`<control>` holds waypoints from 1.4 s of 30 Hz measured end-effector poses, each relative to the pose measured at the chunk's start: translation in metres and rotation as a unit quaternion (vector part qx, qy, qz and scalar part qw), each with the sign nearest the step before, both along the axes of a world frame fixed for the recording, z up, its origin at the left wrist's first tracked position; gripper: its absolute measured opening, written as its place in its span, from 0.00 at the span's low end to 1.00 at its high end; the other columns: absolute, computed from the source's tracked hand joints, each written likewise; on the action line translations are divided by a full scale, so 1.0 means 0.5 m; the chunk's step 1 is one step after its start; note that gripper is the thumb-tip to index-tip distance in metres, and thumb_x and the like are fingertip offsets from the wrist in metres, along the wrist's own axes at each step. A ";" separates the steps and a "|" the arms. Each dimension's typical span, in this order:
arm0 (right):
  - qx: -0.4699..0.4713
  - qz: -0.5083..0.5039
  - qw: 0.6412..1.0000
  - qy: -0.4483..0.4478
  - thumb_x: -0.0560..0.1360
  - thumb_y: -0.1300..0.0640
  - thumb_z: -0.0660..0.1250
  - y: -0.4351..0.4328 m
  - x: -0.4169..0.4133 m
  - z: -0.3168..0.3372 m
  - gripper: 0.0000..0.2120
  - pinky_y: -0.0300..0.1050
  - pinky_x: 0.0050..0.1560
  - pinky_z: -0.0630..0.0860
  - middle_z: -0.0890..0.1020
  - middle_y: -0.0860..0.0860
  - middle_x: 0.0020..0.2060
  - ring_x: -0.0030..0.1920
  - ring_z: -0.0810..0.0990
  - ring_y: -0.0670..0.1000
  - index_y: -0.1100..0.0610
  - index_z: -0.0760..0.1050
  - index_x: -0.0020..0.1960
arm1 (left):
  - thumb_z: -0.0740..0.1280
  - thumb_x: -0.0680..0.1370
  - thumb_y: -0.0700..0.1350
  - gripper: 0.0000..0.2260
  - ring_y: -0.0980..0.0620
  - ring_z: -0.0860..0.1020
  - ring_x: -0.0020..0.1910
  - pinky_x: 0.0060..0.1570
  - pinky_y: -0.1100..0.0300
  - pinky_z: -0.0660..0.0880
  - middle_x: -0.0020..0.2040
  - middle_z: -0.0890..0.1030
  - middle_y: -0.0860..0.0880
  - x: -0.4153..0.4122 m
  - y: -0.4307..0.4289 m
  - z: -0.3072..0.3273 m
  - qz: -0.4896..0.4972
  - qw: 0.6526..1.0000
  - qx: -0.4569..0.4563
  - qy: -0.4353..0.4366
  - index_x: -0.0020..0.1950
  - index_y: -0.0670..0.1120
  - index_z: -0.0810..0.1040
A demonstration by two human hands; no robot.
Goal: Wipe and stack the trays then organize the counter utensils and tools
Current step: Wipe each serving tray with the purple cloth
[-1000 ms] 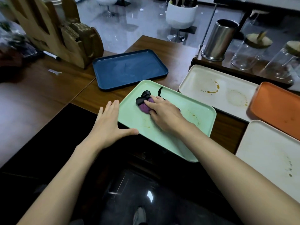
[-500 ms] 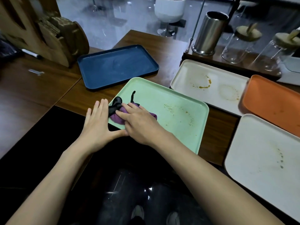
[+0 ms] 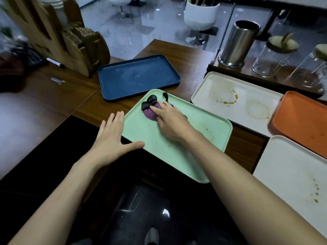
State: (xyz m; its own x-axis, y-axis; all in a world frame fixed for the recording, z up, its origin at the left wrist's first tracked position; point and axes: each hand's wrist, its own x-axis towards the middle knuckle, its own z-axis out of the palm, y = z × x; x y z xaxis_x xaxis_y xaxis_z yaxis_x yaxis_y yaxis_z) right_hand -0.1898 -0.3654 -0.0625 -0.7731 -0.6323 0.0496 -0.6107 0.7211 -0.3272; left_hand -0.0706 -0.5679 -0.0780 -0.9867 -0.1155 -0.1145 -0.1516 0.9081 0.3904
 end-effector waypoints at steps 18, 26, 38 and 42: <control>0.050 0.094 0.988 -0.109 0.83 0.54 0.47 -0.083 0.088 0.053 0.25 0.56 0.77 0.52 0.58 0.55 0.80 0.78 0.54 0.52 0.53 0.63 0.79 | 0.50 0.56 0.87 0.67 0.53 0.41 0.82 0.80 0.49 0.37 0.84 0.45 0.49 0.004 0.012 0.004 0.015 1.000 0.013 0.004 0.83 0.46 0.40; 0.023 0.125 0.989 -0.080 0.84 0.51 0.47 -0.063 0.093 0.039 0.22 0.53 0.69 0.66 0.71 0.49 0.68 0.69 0.66 0.51 0.48 0.72 0.72 | 0.56 0.59 0.84 0.64 0.56 0.42 0.82 0.80 0.50 0.37 0.84 0.47 0.52 0.004 0.010 -0.007 0.027 0.998 0.041 0.026 0.84 0.48 0.43; 0.094 0.018 0.995 0.021 0.85 0.45 0.44 -0.042 -0.044 0.024 0.23 0.65 0.77 0.49 0.64 0.50 0.77 0.77 0.59 0.53 0.45 0.64 0.77 | 0.57 0.61 0.83 0.62 0.56 0.39 0.81 0.79 0.50 0.36 0.84 0.44 0.52 0.006 0.006 -0.015 0.016 0.999 0.039 0.028 0.83 0.49 0.40; 0.077 -0.019 0.997 0.018 0.85 0.47 0.46 -0.039 -0.072 0.022 0.23 0.64 0.78 0.47 0.62 0.52 0.79 0.80 0.55 0.55 0.47 0.65 0.77 | 0.57 0.62 0.84 0.61 0.56 0.39 0.82 0.79 0.49 0.36 0.84 0.44 0.52 0.007 0.005 -0.014 0.014 0.999 0.035 0.031 0.83 0.50 0.40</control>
